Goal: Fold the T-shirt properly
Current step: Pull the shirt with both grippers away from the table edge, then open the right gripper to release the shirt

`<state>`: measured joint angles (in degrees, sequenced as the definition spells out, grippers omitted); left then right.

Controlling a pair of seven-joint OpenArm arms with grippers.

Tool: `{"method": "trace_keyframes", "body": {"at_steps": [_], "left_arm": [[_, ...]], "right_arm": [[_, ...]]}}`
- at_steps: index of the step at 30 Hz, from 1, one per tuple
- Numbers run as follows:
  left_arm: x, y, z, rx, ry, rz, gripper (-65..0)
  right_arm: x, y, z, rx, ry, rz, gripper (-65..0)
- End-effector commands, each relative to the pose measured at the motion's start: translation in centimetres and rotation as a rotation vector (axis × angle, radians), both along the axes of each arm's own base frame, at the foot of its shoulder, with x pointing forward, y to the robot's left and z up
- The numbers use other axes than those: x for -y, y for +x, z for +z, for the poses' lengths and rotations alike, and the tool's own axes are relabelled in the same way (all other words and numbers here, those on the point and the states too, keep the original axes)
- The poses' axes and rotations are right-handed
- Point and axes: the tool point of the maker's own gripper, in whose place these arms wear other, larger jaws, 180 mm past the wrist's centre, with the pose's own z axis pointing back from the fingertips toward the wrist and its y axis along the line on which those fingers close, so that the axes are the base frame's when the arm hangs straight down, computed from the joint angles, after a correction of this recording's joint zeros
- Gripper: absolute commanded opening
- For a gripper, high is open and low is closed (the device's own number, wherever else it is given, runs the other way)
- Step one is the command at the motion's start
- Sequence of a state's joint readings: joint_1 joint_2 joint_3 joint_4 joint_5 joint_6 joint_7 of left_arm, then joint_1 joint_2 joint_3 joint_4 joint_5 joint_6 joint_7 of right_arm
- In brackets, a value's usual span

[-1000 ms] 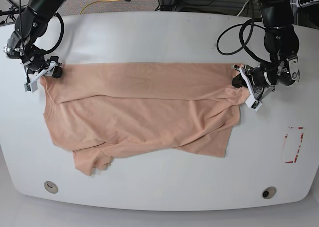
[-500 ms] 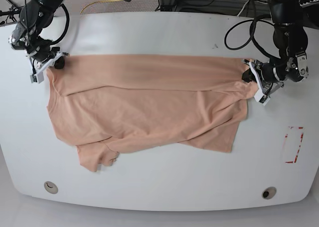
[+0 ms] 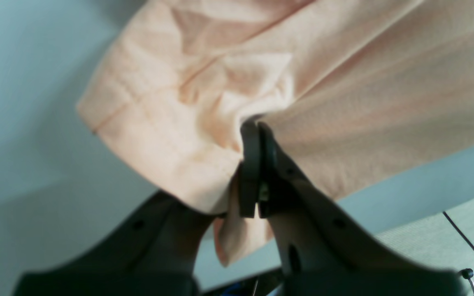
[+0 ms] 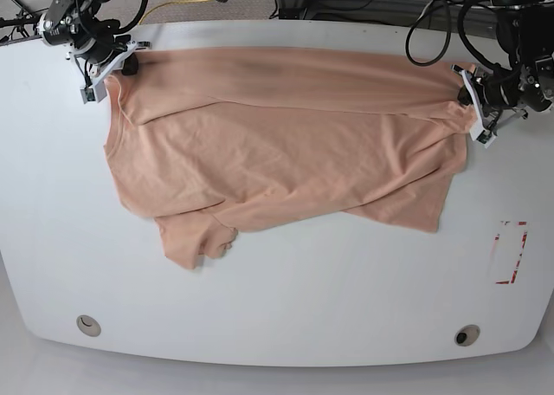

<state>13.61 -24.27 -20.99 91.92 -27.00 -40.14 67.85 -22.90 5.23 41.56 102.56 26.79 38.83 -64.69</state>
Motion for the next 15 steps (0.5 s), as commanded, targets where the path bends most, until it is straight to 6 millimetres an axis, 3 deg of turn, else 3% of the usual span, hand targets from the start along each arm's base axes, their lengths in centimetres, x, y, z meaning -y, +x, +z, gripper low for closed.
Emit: {"method": "trace_keyframes", "body": {"at_steps": [1,7,11,13,15], "left_arm": [[-2.7,-0.3,1.3,0.003,0.082,0.016,-65.0],[-3.9,-2.5,0.9,-0.049,0.112,0.01,-65.0],[-4.5,-3.1,0.9,-0.056,0.118,0.029,-65.0],[-4.4,-3.0,0.9,-0.054,0.116,0.03,-65.0],[-4.4,-3.0,0.9,-0.055,0.116,0.029,-65.0]], "right_arm": [[0.9,-0.7,0.7,-0.013,-0.056,0.01,-65.0],[0.4,-2.6,0.6,-0.043,-0.061,0.019,-65.0],[0.4,-2.6,0.6,-0.044,-0.061,0.021,-65.0],[0.4,-2.6,0.6,-0.044,-0.059,0.021,-62.1],[0.3,-2.7,0.6,-0.045,-0.058,0.022,-54.5]]}}
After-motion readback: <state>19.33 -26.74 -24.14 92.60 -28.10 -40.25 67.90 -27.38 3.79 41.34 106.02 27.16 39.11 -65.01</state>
